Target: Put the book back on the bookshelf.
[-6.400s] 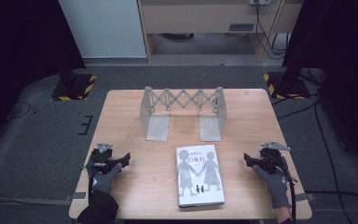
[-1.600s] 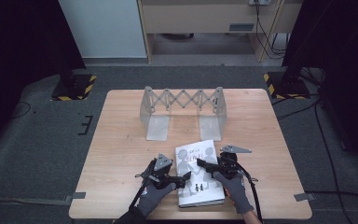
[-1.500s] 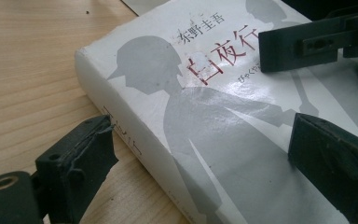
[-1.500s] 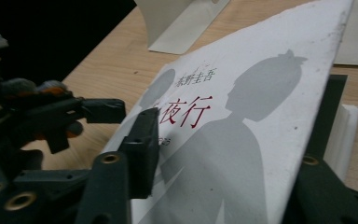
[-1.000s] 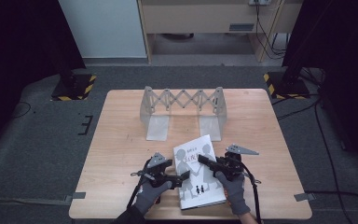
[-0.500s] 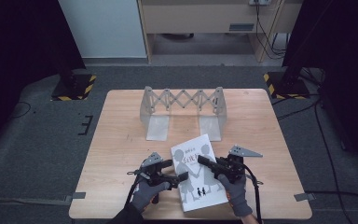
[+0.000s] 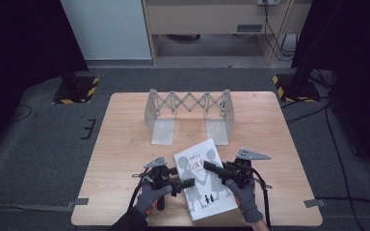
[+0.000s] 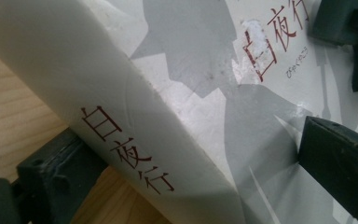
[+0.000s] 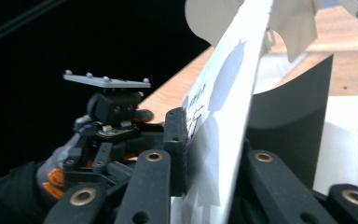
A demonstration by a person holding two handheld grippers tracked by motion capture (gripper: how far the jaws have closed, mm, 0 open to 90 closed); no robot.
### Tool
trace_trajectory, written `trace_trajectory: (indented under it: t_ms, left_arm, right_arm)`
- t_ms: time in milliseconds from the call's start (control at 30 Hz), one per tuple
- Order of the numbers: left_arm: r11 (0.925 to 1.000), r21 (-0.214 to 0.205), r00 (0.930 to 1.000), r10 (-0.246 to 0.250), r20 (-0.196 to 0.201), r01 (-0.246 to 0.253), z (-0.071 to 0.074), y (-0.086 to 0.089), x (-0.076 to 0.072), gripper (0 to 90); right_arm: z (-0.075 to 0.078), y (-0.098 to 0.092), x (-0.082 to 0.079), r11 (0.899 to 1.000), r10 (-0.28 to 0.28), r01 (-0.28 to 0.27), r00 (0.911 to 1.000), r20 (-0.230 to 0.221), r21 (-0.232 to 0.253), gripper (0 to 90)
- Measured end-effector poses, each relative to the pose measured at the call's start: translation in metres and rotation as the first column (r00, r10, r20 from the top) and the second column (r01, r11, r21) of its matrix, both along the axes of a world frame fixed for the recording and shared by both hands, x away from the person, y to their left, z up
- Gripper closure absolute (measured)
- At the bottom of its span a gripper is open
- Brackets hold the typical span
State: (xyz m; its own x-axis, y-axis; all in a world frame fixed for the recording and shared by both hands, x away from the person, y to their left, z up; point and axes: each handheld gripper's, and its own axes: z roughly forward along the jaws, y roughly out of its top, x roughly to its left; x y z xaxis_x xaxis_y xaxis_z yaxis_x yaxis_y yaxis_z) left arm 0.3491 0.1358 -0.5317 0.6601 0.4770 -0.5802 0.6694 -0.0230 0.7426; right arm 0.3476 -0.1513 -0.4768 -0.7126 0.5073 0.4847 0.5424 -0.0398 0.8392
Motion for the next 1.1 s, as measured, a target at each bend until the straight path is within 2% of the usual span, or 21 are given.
trace_trajectory:
  t_ms: [33, 100, 167, 200, 267, 333, 400, 500, 600, 667, 833, 967, 1100]
  left_arm:
    - [1.0, -0.004, 0.9999, 0.001, -0.012, -0.001, 0.0, 0.001, 0.001, 4.8]
    - [1.0, -0.006, 0.9998, 0.003, -0.017, -0.004, 0.0, 0.002, 0.001, 8.4]
    - [0.9998, -0.012, 0.9996, 0.017, -0.022, -0.018, 0.001, 0.003, 0.0, 12.7]
    - [0.9997, -0.016, 0.9995, 0.021, -0.022, -0.021, 0.001, 0.003, 0.0, 15.2]
    - [0.9993, -0.019, 0.9994, 0.032, -0.014, -0.032, 0.002, 0.004, -0.001, 18.1]
    - [0.9991, -0.024, 0.9993, 0.035, -0.013, -0.036, 0.003, 0.004, -0.001, 21.2]
    - [0.9989, -0.024, 0.9991, 0.042, -0.001, -0.042, 0.005, 0.004, -0.001, 22.8]
    - [0.9989, -0.013, 0.999, 0.045, 0.008, -0.045, 0.006, 0.004, -0.002, 24.0]
    - [0.9988, -0.005, 0.9986, 0.049, 0.02, -0.049, 0.008, 0.003, -0.004, 25.4]
    - [0.9985, -0.006, 0.9984, 0.054, 0.018, -0.054, 0.009, 0.004, -0.004, 27.0]
    - [0.9983, -0.002, 0.9982, 0.058, 0.013, -0.058, 0.011, 0.003, -0.005, 27.5]
    - [0.999, -0.004, 0.9986, 0.046, 0.027, -0.045, 0.014, 0.001, -0.004, 27.5]
    - [0.9992, -0.024, 0.9994, 0.032, 0.016, -0.031, 0.012, -0.002, -0.001, 26.7]
  right_arm:
    - [-0.001, 0.0, 0.001, 1.0, -0.01, 0.01, 0.9999, 0.002, -0.03, 73.3]
    - [-0.002, -0.001, 0.002, 0.998, -0.031, 0.031, 0.9995, 0.007, -0.059, 69.3]
    - [-0.004, 0.0, 0.002, 0.991, -0.055, 0.061, 0.997, 0.055, -0.119, 58.1]
    - [-0.006, 0.001, 0.003, 0.987, -0.056, 0.065, 0.9963, 0.065, -0.145, 54.9]
    - [-0.009, 0.0, 0.005, 0.987, -0.053, 0.06, 0.9975, 0.046, -0.152, 51.1]
    - [-0.009, -0.002, 0.005, 0.982, -0.072, 0.081, 0.9956, 0.06, -0.171, 46.2]
    - [-0.011, -0.004, 0.005, 0.98, -0.088, 0.099, 0.9936, 0.072, -0.171, 42.0]
    - [-0.013, -0.005, 0.003, 0.966, -0.147, 0.172, 0.9796, 0.138, -0.195, 38.4]
    - [-0.014, -0.007, 0.003, 0.957, -0.175, 0.203, 0.9735, 0.147, -0.205, 37.7]
    - [-0.016, -0.008, 0.004, 0.954, -0.184, 0.21, 0.9737, 0.134, -0.214, 37.1]
    - [-0.018, -0.009, 0.008, 0.957, -0.179, 0.196, 0.9789, 0.1, -0.212, 37.8]
    - [-0.016, -0.013, 0.009, 0.964, -0.188, 0.197, 0.9799, 0.065, -0.178, 41.6]
    - [-0.014, -0.013, 0.008, 0.971, -0.186, 0.192, 0.9809, 0.058, -0.141, 45.9]
